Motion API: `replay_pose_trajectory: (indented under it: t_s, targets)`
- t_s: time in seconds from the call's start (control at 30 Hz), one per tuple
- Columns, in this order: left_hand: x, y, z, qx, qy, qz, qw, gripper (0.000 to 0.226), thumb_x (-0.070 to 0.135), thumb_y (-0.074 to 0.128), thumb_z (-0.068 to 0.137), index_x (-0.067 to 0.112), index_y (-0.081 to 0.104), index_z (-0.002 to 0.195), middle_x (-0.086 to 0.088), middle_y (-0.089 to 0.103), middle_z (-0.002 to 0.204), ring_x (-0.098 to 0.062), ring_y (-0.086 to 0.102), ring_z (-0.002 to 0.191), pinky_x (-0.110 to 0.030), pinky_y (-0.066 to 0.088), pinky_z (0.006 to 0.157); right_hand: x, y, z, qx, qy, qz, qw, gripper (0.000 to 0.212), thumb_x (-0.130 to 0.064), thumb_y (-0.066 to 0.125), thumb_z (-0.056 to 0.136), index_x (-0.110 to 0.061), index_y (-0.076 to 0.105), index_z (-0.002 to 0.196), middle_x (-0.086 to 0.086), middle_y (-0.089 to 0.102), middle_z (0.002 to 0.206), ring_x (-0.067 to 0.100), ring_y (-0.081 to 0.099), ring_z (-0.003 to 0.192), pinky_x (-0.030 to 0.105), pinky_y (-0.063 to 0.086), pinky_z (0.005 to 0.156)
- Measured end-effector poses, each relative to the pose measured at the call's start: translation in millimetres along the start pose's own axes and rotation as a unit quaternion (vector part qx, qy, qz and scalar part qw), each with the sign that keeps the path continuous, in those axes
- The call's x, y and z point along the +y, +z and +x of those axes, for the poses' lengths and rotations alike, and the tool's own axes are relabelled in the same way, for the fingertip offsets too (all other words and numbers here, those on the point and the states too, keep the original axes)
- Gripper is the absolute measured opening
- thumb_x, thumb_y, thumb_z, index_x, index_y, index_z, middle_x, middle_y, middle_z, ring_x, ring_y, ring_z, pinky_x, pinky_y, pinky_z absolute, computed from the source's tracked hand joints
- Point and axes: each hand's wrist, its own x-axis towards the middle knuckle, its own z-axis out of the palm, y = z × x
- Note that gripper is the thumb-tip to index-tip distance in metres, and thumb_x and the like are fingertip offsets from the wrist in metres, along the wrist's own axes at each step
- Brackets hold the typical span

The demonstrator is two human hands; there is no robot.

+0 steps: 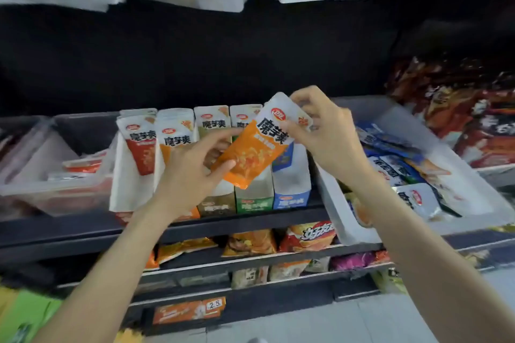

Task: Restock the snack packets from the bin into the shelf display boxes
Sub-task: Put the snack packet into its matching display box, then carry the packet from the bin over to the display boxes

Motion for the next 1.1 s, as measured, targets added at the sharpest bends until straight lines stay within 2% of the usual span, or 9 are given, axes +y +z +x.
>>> replay_pose_trajectory:
  t_s: [0.13,0.2,0.3,0.43,0.53,0.73,0.83,1.0,1.1]
  targets:
    - [-36.4,-39.5,-15.3,0.119,0.011,0.141,0.983,0.044,0.026,0.063,0.089,0.036,0.048,0.129,0.006,0.068,0.102,-0.011,0.065,0.085,-0.032,0.054,0.075,-32.5,52.9,26.4,-0.002,-0.082,0.002,0.997,0.027,-0.021,0.066,0.088,-0.016,0.054,0.111,0.0,0.069,0.085,0.017,0.064,0.07,0.04,0.049,0.063]
    - [-53.5,-49.7,-16.6,0.158,-0.014,0.146,0.976,0.043,0.024,0.063,0.089,0.031,0.049,0.129,0.001,0.069,0.101,-0.017,0.066,0.085,-0.038,0.055,0.076,-45.5,75.8,38.1,0.014,-0.13,-0.027,0.991,0.021,-0.023,0.066,0.088,-0.017,0.057,0.107,-0.001,0.066,0.08,0.018,0.062,0.069,0.041,0.049,0.062]
    - [-74.8,-47.7,-13.4,0.145,-0.067,0.158,0.974,0.043,0.024,0.064,0.088,0.021,0.05,0.129,-0.003,0.07,0.1,-0.019,0.067,0.086,-0.043,0.055,0.078,-55.1,104.1,51.0,0.025,-0.196,-0.089,0.976,0.015,-0.021,0.062,0.089,-0.016,0.061,0.103,-0.004,0.063,0.08,0.019,0.061,0.069,0.038,0.051,0.061]
    - [-90.0,-40.8,-8.1,0.118,-0.092,0.281,0.948,0.045,0.035,0.059,0.091,0.014,0.048,0.129,-0.009,0.067,0.109,-0.027,0.064,0.099,-0.043,0.053,0.085,-53.9,130.1,60.1,0.031,-0.28,-0.176,0.943,0.014,-0.016,0.062,0.087,-0.01,0.063,0.099,0.004,0.062,0.075,0.026,0.059,0.054,0.037,0.051,0.047]
    - [-100.7,-38.7,-5.3,0.087,-0.123,0.319,0.936,0.054,0.032,0.066,0.087,0.011,0.045,0.132,-0.011,0.06,0.125,-0.028,0.057,0.114,-0.044,0.045,0.097,-52.6,140.6,67.6,0.039,-0.306,-0.211,0.928,0.017,-0.007,0.069,0.082,-0.011,0.063,0.097,0.003,0.059,0.07,0.022,0.055,0.049,0.033,0.048,0.041]
    - [-119.2,-36.7,-11.8,0.073,-0.2,0.184,0.96,0.052,0.028,0.069,0.085,0.017,0.046,0.13,-0.004,0.056,0.129,-0.021,0.056,0.115,-0.039,0.05,0.095,-59.7,158.8,81.2,0.028,-0.312,-0.231,0.921,0.03,-0.001,0.077,0.071,-0.016,0.063,0.092,-0.002,0.057,0.067,0.018,0.053,0.047,0.028,0.045,0.038]
    - [-122.2,-38.5,-14.4,0.072,-0.197,0.176,0.962,0.052,0.028,0.07,0.084,0.016,0.047,0.129,-0.004,0.058,0.128,-0.021,0.058,0.114,-0.038,0.05,0.095,-58.5,164.9,85.0,0.008,-0.296,-0.244,0.923,0.03,0.001,0.073,0.072,-0.016,0.061,0.094,-0.002,0.057,0.069,0.019,0.055,0.049,0.028,0.045,0.04]
    - [-122.0,-40.3,-15.8,0.076,-0.193,0.148,0.967,0.066,0.025,0.073,0.081,0.023,0.041,0.139,-0.001,0.058,0.129,-0.02,0.059,0.113,-0.042,0.052,0.093,-55.8,148.4,93.3,0.014,-0.295,-0.239,0.925,0.012,-0.008,0.063,0.086,-0.016,0.063,0.095,-0.001,0.061,0.073,0.021,0.058,0.055,0.031,0.047,0.045]
    - [-120.7,-38.6,-16.7,0.084,-0.191,0.155,0.966,0.067,0.025,0.073,0.081,0.024,0.041,0.14,0.0,0.056,0.132,-0.019,0.056,0.117,-0.041,0.05,0.096,-52.0,154.8,92.1,-0.015,-0.319,-0.258,0.912,0.018,-0.005,0.07,0.078,-0.017,0.063,0.089,-0.002,0.059,0.067,0.019,0.056,0.051,0.026,0.043,0.04]
